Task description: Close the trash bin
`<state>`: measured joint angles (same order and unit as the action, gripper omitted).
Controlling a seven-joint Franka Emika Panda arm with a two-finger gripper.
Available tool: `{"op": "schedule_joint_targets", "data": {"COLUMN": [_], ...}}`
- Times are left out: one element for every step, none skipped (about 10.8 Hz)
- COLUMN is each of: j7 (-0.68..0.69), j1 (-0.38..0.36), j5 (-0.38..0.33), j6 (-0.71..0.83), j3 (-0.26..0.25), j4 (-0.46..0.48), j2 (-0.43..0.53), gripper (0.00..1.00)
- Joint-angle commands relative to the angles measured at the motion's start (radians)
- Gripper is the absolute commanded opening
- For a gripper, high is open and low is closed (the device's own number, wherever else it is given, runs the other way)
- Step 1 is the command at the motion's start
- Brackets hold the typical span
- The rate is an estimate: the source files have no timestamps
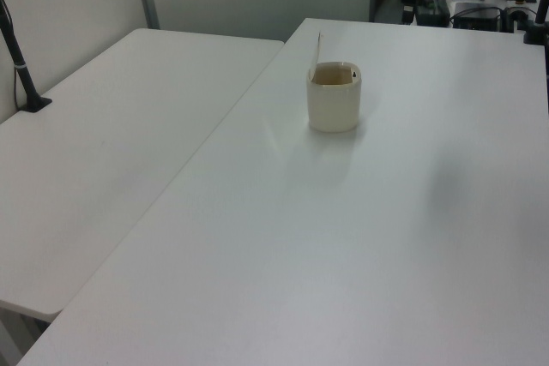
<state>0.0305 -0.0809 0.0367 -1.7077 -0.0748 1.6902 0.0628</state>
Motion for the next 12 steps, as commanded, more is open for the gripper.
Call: {"op": "schedule_joint_targets", "data": {"j7": [0.014, 0.006, 0.003, 0.003, 0.003, -0.004, -0.015, -0.052, -0.120, -0.192, -0.255, -0.324], "j1": [-0.005, -0.004, -0.003, -0.003, -0.003, -0.002, 0.000, 0.000, 0.000, -0.002, 0.000, 0.000], "j5": [-0.017, -0.017, -0.017, -0.017, -0.015, -0.015, -0.014, -0.014, -0.015, -0.015, -0.018, -0.024], "j6": [0.010, 0.008, 0.008, 0.008, 0.007, 0.003, 0.003, -0.001, -0.004, -0.013, -0.038, -0.091], "j3": [-0.008, -0.008, -0.008, -0.008, -0.010, -0.011, -0.011, -0.011, -0.013, -0.011, -0.013, -0.013], "j4": [0.002, 0.002, 0.002, 0.002, 0.002, 0.000, -0.001, -0.001, -0.004, -0.024, -0.032, -0.038], "j2": [0.011, 0.011, 0.011, 0.011, 0.009, 0.011, 0.011, 0.009, 0.006, 0.002, -0.014, -0.021], "gripper": [1.00, 1.00, 1.00, 1.00, 1.00, 1.00, 1.00, 0.97, 0.96, 0.92, 0.87, 0.85]}}
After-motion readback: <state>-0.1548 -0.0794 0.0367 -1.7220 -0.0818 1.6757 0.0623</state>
